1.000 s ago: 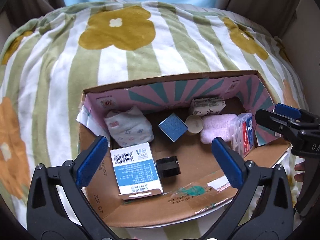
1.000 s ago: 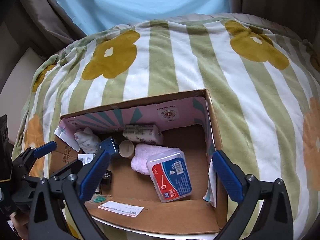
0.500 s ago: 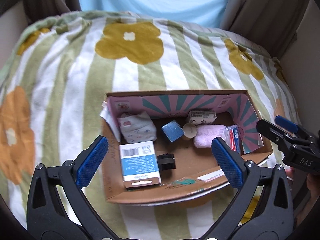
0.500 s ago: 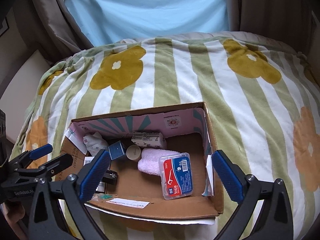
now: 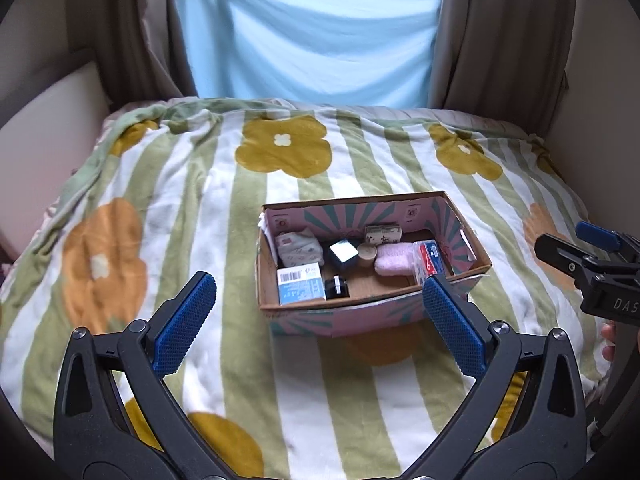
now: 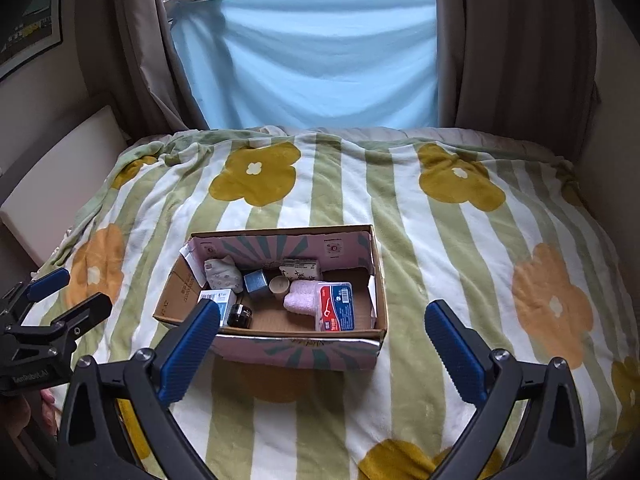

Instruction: Organize objects

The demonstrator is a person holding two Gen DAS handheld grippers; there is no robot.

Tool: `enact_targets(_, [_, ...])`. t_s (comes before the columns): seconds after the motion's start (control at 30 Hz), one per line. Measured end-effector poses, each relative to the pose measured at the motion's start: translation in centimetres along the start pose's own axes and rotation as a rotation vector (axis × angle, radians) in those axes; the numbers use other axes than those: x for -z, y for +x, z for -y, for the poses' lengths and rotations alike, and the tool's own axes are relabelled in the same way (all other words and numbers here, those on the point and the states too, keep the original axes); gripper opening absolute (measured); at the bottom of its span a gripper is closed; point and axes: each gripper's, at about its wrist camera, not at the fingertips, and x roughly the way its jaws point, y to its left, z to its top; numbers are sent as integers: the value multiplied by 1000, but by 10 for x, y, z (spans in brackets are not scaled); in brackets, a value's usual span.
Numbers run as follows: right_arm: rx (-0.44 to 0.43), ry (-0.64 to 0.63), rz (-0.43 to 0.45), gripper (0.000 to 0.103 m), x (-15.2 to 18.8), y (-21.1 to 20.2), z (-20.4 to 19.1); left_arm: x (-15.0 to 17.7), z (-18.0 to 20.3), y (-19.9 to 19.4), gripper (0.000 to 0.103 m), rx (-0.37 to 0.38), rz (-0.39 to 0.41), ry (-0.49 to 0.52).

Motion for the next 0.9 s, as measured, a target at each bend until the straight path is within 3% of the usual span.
enact_targets(0.13, [16,3,0,102,22,-23,-2,19,-4,-32,103,18,19,-51])
enact_targets(0.33, [2,-24,15,102,36,-38,-11,27,6,-56,103,14,50,-33])
enact_targets(0.9, [43,2,68,102,35,-50,-11,32,14,-50,103,-1,33,-21])
